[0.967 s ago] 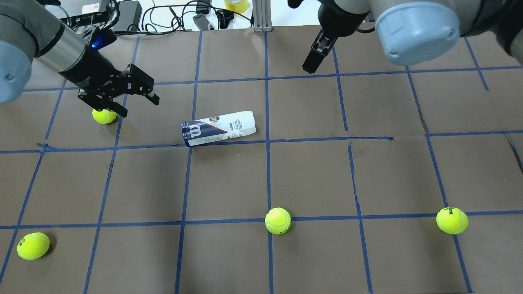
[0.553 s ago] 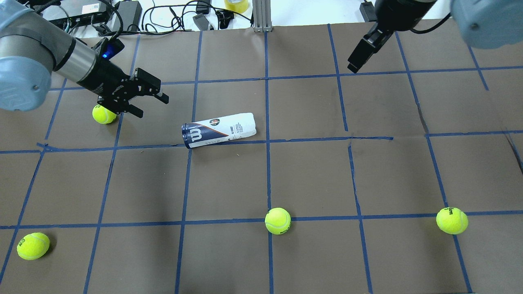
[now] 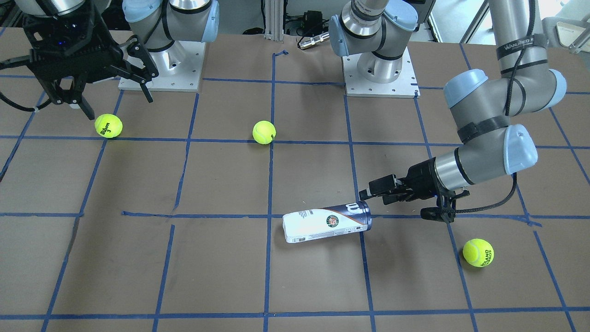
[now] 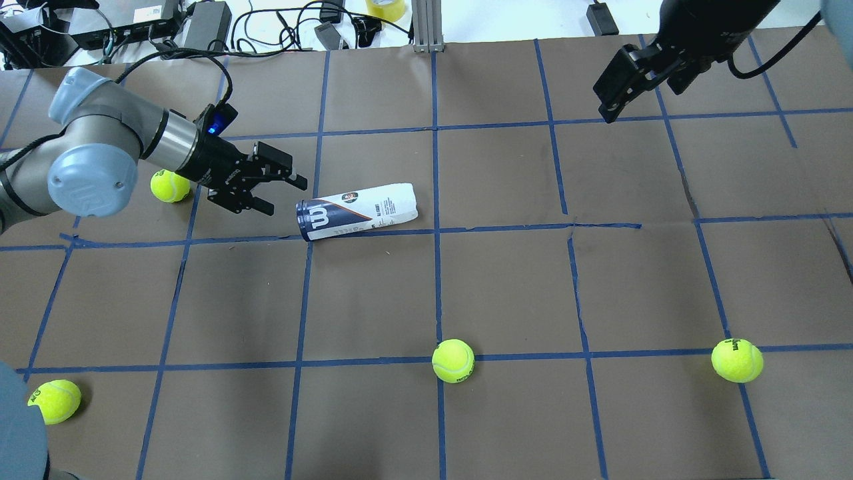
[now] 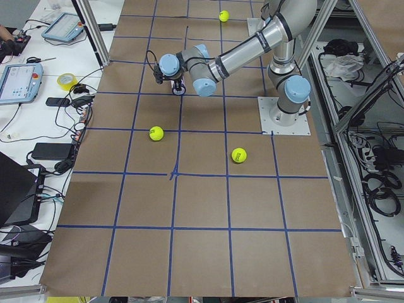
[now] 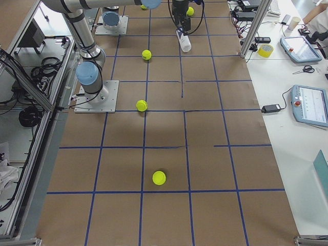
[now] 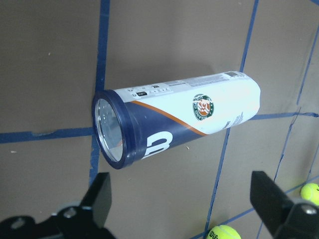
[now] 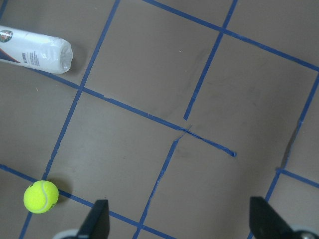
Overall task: Lift up tennis ball bucket
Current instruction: 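Grasp the can's open end with the left gripper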
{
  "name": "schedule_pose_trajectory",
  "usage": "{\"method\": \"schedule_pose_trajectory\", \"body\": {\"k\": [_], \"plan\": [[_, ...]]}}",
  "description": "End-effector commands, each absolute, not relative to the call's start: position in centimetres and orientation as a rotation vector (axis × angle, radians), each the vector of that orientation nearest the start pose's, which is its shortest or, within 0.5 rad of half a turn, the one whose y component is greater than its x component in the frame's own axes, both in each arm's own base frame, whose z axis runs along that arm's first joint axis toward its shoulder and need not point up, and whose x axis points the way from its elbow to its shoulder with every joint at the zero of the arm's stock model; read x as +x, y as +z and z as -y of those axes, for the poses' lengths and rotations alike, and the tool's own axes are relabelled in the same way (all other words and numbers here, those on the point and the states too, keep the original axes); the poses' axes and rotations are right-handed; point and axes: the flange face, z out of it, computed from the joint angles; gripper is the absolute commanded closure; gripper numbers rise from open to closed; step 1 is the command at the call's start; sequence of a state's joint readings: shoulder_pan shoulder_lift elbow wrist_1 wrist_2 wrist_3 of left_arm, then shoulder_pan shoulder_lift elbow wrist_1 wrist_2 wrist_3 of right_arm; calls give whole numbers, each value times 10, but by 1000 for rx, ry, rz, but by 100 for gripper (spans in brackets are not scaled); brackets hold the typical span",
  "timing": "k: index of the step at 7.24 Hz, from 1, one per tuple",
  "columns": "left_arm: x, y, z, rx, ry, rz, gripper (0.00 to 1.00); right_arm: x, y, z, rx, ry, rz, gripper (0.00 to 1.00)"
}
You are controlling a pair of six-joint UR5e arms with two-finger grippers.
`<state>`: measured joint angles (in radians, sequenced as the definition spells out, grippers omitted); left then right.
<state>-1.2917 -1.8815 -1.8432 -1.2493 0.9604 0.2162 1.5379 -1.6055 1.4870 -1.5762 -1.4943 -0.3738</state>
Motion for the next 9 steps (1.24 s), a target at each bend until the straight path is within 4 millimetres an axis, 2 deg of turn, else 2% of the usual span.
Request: {"method": "schedule_pose_trajectory", "body": {"k": [1,2,3,5,7,8,9], "plan": [[-39,222,567,195,-144,2429,0,151,552,476,-307,-200,-3072,0],[-41,215,572,189,-114,2413,0,167,551,470,-241,-189,-3107,0],[-40,201,574,200,-139,2402,0,169,548,469,-245,-180,-3120,0],[-42,188,576,203,-158,2396,1,165,537,471,-236,-150,-3145,0],[-48,184,578,207,-155,2349,4,161,533,472,-46,-134,-3147,0],[-48,183,578,211,-159,2348,12,160,532,473,-52,-138,-3147,0],[-48,182,579,215,-164,2352,49,155,532,475,-40,-134,-3148,0]]}}
